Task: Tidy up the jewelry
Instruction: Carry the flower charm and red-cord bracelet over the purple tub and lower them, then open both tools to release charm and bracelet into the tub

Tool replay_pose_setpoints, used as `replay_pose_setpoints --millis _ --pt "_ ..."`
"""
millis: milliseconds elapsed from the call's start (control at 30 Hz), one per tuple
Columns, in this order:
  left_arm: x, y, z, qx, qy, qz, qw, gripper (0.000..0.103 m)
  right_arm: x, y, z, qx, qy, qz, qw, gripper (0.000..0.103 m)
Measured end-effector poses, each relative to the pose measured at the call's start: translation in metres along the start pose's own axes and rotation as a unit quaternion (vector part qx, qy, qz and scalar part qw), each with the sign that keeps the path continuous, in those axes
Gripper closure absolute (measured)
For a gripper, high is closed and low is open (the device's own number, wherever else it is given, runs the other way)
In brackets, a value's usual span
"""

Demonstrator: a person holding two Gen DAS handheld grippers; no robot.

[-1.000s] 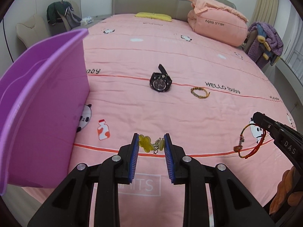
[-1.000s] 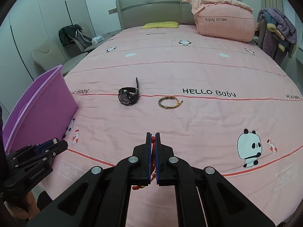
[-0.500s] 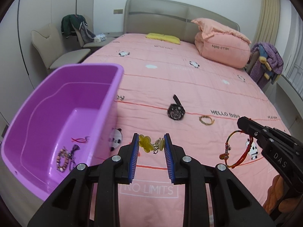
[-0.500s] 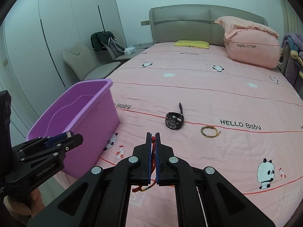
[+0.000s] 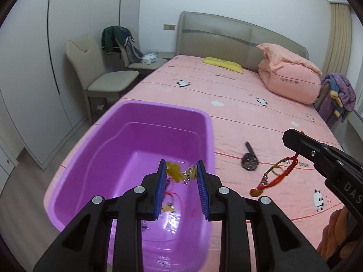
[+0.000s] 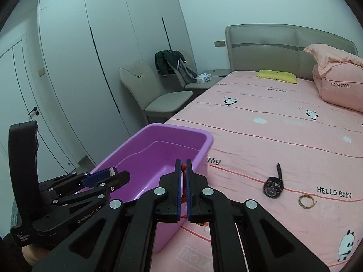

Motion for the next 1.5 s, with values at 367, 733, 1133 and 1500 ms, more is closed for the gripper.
replay_pose_setpoints --millis 367,733,1133,1500 --pt "-0.038 -0.011 0.076 0.024 0.052 0.037 0.9977 0.077 -0.07 -0.009 0.056 0.021 0.035 0.059 0.997 0.099" --pt "-0.07 -0.049 0.112 0.046 0.083 0.1 0.9905 0.076 -0.128 -0.048 0.078 0.033 0.033 0.158 0.986 0.099" --pt "-0.064 -0.054 0.128 0.062 0.138 0.105 0.9829 0.021 -0.127 -0.058 0.062 0.046 0.005 0.167 0.985 0.057" --pt "-0.051 -0.056 0.129 0.074 0.151 0.114 0.9791 0.012 -0.111 -0.062 0.048 0.035 0.0 0.168 0.985 0.055"
Point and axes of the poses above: each gripper's, at about its wrist camera, not at the fingertips, and x roughly against the way its jaws point, z to its left, y to its top, the point moved 8 cm from there along -x, roughly the way its jaws point, and after that the axes turned 3 degrees about -z, right-handed, at the moved point
